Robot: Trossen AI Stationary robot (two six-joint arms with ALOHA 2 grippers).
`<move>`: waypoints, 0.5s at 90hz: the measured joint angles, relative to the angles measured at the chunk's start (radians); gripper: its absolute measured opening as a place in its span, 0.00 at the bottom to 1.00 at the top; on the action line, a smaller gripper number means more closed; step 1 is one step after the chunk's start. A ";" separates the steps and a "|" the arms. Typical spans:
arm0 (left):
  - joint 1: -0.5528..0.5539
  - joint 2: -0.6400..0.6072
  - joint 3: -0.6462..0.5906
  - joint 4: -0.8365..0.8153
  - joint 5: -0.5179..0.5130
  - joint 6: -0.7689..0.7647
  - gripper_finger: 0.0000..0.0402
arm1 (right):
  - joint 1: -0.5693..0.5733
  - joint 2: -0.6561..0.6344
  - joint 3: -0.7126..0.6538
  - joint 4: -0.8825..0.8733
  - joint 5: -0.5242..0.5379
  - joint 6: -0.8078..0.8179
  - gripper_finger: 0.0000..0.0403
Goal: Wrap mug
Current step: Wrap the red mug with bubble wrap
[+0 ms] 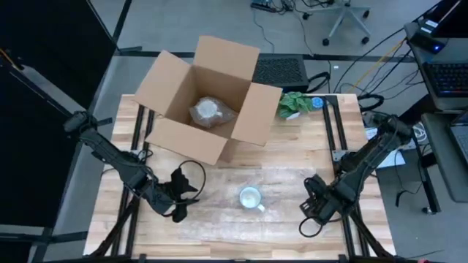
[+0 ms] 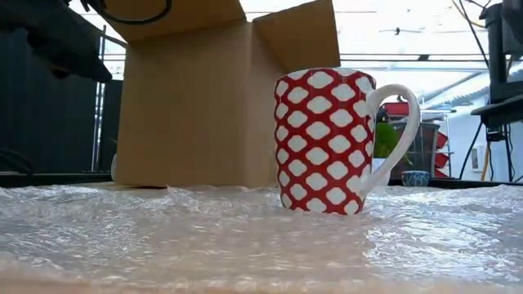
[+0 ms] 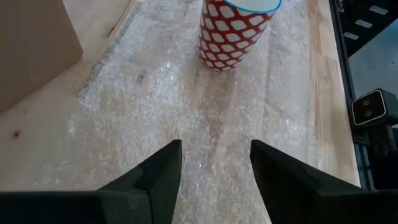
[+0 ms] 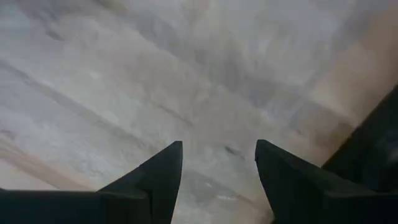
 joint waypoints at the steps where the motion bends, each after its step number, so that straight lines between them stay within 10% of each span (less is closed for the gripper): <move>1: 0.000 0.000 0.000 0.000 0.000 0.000 0.45 | 0.000 0.000 -0.009 0.012 -0.006 0.004 0.46; 45: 0.000 0.000 0.000 0.000 0.000 0.020 0.45 | 0.077 0.018 -0.183 0.122 -0.116 0.202 0.46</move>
